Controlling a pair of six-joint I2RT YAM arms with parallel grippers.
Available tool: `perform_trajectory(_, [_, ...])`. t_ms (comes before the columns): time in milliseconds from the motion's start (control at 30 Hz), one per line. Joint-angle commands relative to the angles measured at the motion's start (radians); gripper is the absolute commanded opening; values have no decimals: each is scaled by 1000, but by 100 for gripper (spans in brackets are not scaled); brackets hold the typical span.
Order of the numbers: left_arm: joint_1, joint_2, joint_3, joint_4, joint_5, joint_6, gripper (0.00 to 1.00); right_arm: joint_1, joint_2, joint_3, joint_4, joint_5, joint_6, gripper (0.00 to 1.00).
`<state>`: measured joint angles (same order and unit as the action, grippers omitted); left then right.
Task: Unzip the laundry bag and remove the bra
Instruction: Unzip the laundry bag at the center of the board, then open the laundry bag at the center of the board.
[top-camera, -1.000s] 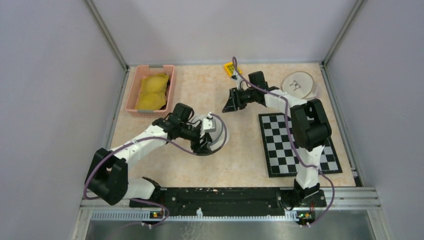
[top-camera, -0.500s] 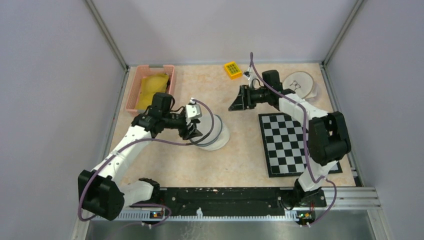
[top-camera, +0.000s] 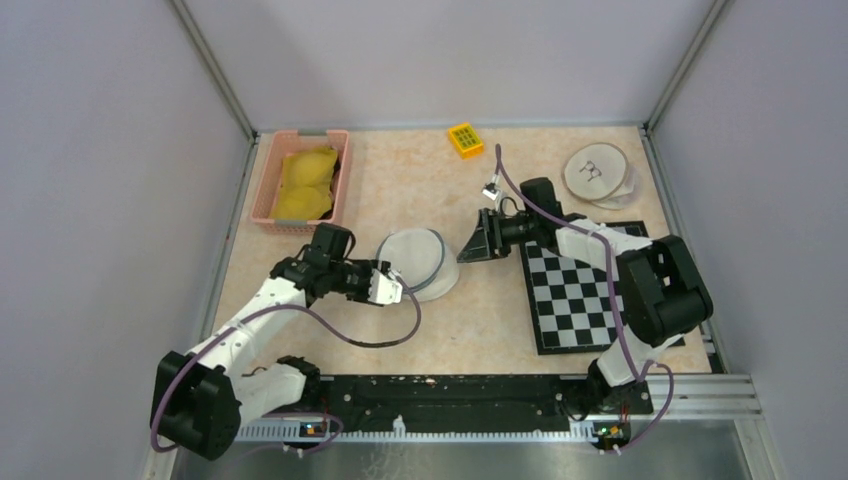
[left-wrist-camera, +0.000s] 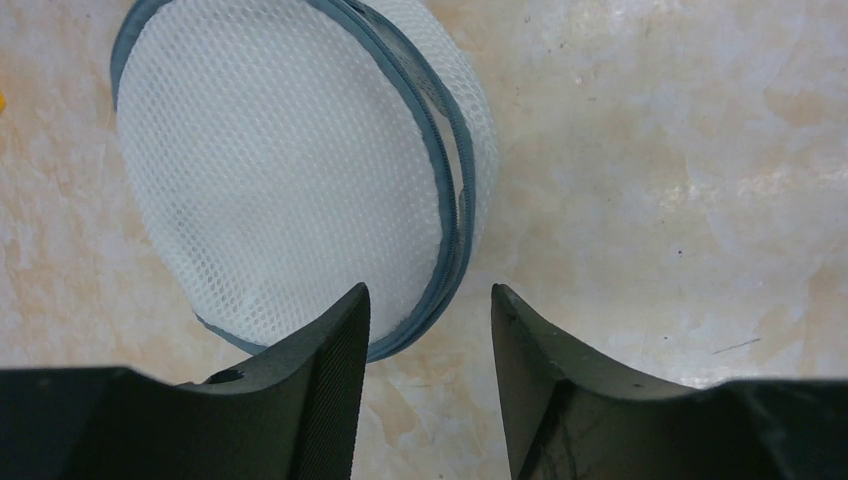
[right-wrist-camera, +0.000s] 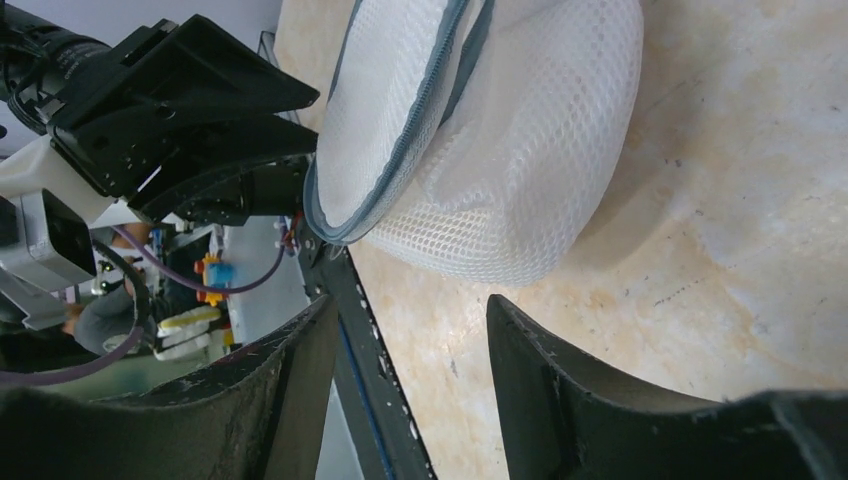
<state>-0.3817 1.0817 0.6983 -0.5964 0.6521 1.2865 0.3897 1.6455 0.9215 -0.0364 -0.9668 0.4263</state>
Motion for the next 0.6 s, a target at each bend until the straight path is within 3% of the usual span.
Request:
perform_trajectory(0, [-4, -43, -43, 138, -33, 62, 47, 22, -23, 9, 57, 7, -23, 55])
perform_trajectory(567, [-98, -71, -143, 308, -82, 27, 43, 63, 55, 33, 44, 25, -60, 50])
